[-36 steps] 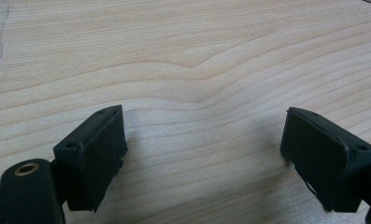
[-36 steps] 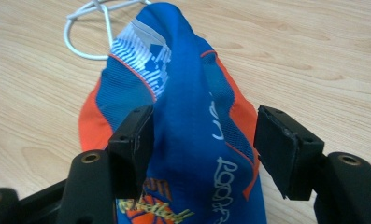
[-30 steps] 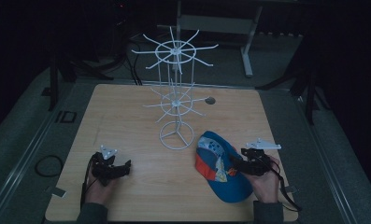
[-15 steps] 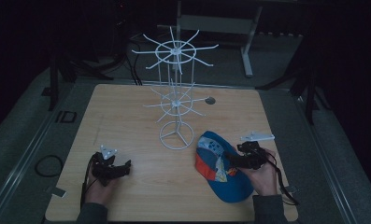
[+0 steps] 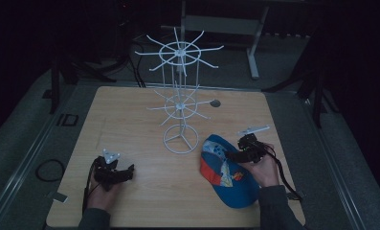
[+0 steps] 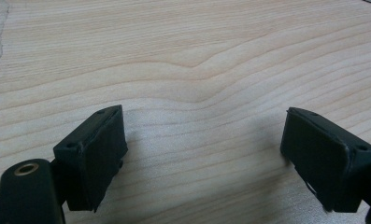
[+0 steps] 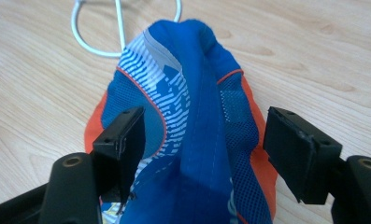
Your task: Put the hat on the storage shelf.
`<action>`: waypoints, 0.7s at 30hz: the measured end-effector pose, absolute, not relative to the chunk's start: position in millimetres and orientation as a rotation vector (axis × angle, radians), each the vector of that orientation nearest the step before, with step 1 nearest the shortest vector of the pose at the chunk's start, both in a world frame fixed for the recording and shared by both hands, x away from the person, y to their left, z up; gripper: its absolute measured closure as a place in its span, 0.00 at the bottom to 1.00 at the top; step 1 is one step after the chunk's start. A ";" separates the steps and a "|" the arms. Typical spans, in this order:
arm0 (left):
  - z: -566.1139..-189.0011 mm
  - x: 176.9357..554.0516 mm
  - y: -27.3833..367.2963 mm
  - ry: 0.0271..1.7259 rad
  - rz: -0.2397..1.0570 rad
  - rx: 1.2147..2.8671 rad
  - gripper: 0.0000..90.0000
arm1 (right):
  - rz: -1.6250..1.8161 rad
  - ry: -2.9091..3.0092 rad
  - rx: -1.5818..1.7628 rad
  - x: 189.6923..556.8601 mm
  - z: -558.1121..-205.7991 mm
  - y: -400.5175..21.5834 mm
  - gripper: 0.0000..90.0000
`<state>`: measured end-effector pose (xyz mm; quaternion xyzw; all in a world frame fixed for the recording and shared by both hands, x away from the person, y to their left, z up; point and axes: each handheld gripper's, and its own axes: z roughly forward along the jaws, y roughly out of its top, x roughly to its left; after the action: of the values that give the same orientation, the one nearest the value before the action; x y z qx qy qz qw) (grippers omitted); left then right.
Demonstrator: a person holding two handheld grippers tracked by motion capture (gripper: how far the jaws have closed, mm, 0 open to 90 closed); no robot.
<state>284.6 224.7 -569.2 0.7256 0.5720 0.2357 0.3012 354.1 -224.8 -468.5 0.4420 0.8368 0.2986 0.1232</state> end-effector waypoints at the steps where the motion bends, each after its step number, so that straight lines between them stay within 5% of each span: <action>1: -569.2 284.6 224.7 1.517 0.625 1.925 0.16 | 0.861 2.450 1.289 356.3 -469.8 -223.8 0.34; 21: -569.2 284.7 224.7 1.518 0.625 1.925 0.16 | 0.689 2.587 1.365 385.8 -491.7 -206.4 0.48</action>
<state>284.7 224.7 -569.2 0.7257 0.5720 0.2357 0.3011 385.8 -206.4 -491.7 0.4531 0.8588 0.2289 0.0684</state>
